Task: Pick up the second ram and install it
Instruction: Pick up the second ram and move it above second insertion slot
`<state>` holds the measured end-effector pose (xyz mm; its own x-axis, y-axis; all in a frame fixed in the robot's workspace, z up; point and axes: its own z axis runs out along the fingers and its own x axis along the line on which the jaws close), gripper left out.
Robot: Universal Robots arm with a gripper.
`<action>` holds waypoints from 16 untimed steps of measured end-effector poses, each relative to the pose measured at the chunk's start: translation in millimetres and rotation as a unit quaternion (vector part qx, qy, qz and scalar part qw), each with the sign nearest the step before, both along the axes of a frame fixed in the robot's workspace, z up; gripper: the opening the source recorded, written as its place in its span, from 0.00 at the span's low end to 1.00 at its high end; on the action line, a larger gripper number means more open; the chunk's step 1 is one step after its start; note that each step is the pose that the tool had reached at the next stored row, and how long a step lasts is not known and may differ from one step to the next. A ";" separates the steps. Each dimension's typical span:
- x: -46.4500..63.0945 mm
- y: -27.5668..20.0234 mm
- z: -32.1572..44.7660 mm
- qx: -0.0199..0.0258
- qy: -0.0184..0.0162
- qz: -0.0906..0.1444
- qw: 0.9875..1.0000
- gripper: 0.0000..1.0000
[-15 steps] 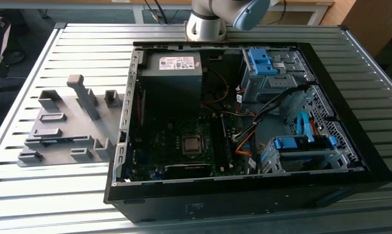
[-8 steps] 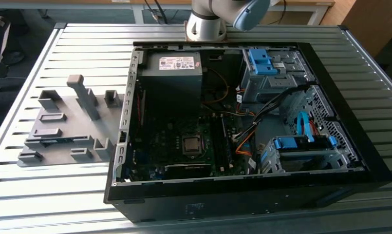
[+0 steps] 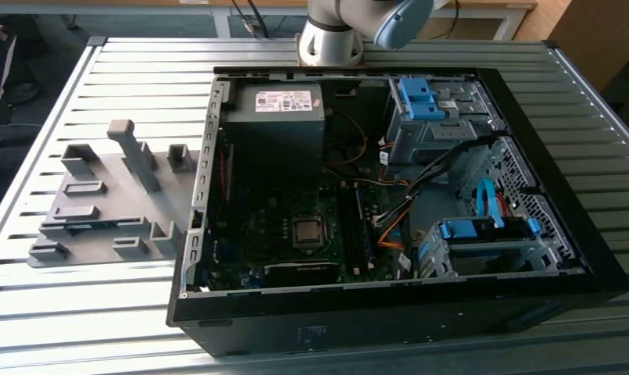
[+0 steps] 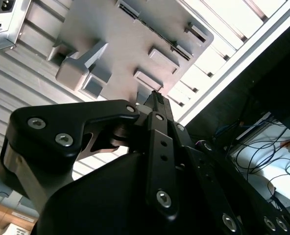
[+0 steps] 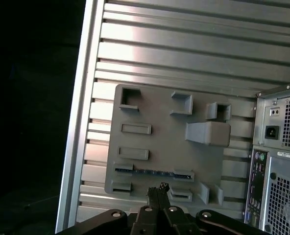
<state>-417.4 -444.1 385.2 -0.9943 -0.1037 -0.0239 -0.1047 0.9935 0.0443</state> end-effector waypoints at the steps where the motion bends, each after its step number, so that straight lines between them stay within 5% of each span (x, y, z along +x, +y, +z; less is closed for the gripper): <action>1: -0.1 0.0 0.0 0.000 0.000 0.002 1.000 0.11; 16: -1.1 0.0 0.0 0.000 0.000 0.025 1.000 0.11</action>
<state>-418.5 -444.1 385.2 -0.9880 -0.1525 -0.0239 -0.1534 0.9872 0.0443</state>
